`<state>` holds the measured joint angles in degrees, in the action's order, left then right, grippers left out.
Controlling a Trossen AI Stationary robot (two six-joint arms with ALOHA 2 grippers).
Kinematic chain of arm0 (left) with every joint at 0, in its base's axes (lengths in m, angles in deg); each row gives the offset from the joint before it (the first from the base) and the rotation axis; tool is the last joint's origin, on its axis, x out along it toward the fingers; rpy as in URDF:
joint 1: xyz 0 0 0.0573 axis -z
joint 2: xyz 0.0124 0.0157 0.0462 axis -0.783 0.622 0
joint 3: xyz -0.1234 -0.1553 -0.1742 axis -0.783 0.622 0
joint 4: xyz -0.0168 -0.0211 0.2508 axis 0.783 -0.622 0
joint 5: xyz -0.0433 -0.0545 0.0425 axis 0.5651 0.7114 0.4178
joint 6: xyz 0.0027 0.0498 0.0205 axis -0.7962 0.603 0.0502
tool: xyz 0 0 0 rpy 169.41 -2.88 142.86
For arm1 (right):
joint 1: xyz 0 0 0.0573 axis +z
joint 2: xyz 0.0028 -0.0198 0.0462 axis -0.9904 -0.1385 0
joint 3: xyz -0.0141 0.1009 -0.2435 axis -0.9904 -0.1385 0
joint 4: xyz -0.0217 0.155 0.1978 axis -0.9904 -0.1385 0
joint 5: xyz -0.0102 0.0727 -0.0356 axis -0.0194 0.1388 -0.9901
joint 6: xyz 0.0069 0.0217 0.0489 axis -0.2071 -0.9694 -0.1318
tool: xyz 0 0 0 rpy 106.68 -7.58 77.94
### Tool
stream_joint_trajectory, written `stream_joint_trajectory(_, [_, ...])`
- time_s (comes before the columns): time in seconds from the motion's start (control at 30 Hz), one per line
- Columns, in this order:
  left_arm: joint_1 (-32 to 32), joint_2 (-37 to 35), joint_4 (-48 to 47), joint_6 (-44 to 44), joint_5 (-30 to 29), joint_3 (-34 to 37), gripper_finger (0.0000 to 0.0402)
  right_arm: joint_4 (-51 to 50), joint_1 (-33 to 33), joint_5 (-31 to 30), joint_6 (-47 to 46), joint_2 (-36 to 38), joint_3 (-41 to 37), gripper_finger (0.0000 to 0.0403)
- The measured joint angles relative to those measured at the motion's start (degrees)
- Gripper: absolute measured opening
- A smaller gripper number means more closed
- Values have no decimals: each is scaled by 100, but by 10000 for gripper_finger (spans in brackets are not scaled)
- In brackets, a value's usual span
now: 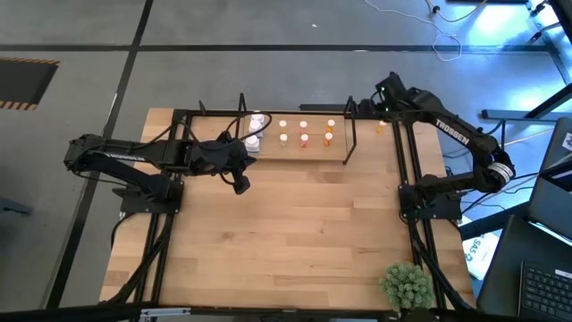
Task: Pick and place medicine bottles onto shelf by color
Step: Put the orange pill bottle on the shelf aligned with the other orange pill bottles
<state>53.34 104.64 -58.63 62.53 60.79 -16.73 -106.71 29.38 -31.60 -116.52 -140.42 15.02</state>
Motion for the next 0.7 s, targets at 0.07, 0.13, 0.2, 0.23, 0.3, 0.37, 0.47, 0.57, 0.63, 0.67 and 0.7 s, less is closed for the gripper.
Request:
stream_joint_trajectory(0.07, [-1,1,0,1,0,0,0,7,2,0,0,0,226,5])
stream_joint_trajectory(0.13, [-1,0,0,1,-1,0,0,28,2,1,-2,-58,477,5])
stream_joint_trajectory(0.2, [0,0,0,0,0,0,0,21,-1,104,30,-216,757,5])
stream_joint_trajectory(0.23, [0,0,0,0,0,0,0,8,-1,172,73,-331,904,5])
stream_joint_trajectory(0.3, [0,2,0,0,0,0,0,-72,-16,387,249,-614,1247,5])
stream_joint_trajectory(0.37, [0,1,0,2,0,0,0,-309,-58,486,486,-953,1659,5])
stream_joint_trajectory(0.47, [-1,0,0,1,-1,0,0,-964,-231,495,756,-1455,2342,5])
stream_joint_trajectory(0.57, [0,-1,0,1,0,0,0,-1669,-501,320,929,-1894,2946,5])
stream_joint_trajectory(0.63, [-2,0,0,2,0,0,0,-2052,-692,308,1048,-2146,3219,5])
stream_joint_trajectory(0.67, [0,0,0,0,0,0,0,-2204,-776,354,1150,-2254,3310,5])
stream_joint_trajectory(0.7, [-1,1,0,2,0,0,0,-2284,-850,412,1298,-2342,3355,5])
